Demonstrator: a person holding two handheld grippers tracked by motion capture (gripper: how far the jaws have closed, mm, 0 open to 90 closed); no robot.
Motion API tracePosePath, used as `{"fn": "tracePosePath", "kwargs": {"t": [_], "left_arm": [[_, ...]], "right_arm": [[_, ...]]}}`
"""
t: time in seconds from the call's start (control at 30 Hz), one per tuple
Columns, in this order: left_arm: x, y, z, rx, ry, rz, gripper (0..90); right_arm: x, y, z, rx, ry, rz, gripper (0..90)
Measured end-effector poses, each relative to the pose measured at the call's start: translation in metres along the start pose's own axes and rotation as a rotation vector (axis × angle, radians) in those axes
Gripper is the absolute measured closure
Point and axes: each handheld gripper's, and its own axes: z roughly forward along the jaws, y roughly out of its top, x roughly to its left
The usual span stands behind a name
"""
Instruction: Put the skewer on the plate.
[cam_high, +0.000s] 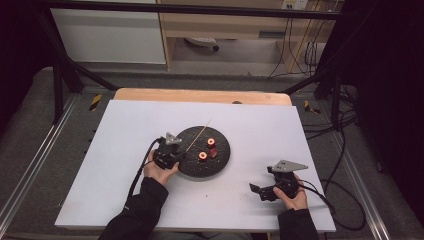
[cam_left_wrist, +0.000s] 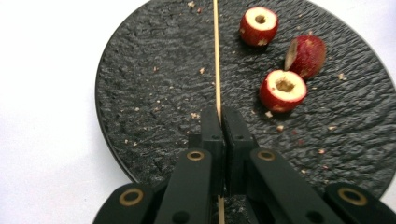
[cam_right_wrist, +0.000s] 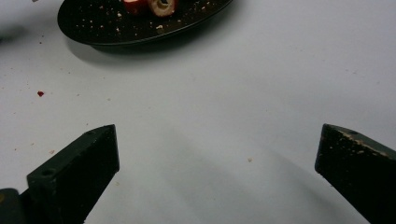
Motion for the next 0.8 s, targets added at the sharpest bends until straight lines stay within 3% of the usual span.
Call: {"fn": "tracePosePath", "kwargs": {"t": [0.37, 0.6, 0.8], "left_arm": [[-0.002, -0.001, 0.009, 0.033, 0.008, 0.008, 88.3], [-0.001, -0.001, 0.007, 0.03, 0.011, 0.013, 87.1], [0.003, -0.002, -0.009, 0.003, -0.013, 0.026, 72.2]], "right_arm": [[0.0, -0.001, 0.001, 0.006, -0.001, -0.006, 0.8], [0.0, -0.001, 0.001, 0.007, -0.002, -0.007, 0.9], [0.0, -0.001, 0.001, 0.007, -0.004, -0.007, 0.8]]}}
